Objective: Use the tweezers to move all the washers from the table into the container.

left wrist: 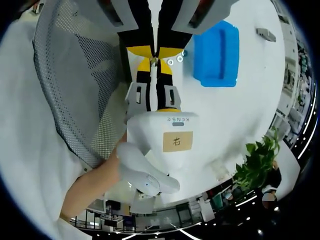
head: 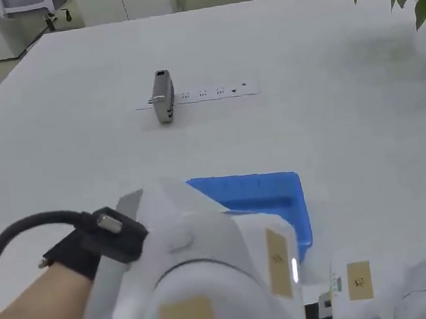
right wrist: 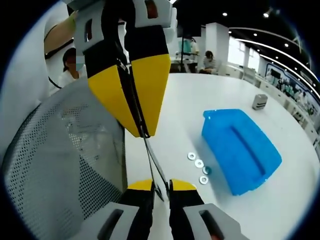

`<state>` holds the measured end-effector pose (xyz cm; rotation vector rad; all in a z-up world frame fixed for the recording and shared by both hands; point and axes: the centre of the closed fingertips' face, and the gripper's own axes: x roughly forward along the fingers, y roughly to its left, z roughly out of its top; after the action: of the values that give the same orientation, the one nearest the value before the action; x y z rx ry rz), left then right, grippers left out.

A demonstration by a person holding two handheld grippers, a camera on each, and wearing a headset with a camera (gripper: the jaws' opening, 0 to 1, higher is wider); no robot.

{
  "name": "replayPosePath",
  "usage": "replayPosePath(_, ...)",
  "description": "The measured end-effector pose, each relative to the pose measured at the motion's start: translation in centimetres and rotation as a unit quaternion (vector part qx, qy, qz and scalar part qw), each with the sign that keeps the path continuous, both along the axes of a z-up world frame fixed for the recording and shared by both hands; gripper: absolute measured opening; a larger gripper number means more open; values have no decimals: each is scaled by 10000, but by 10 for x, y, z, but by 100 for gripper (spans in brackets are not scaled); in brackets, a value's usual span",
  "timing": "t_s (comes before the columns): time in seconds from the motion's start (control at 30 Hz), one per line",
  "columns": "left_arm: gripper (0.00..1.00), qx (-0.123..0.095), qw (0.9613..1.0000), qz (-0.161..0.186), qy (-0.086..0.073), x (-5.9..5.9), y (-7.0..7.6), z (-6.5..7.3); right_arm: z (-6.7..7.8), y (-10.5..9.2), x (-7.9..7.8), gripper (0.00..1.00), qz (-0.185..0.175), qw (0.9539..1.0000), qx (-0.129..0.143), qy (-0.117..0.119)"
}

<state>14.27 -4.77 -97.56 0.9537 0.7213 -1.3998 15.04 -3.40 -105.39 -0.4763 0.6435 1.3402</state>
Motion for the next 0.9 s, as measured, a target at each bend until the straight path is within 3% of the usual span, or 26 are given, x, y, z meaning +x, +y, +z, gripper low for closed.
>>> replayPosePath(0.37,0,157,9999,15,-13,20,4,7,7,5,19,7,-182,9996,191,-67)
replayPosePath(0.9,0,286,9995,-139,0,32,-1,6,5,6,33,6,-380,9988,300,-44)
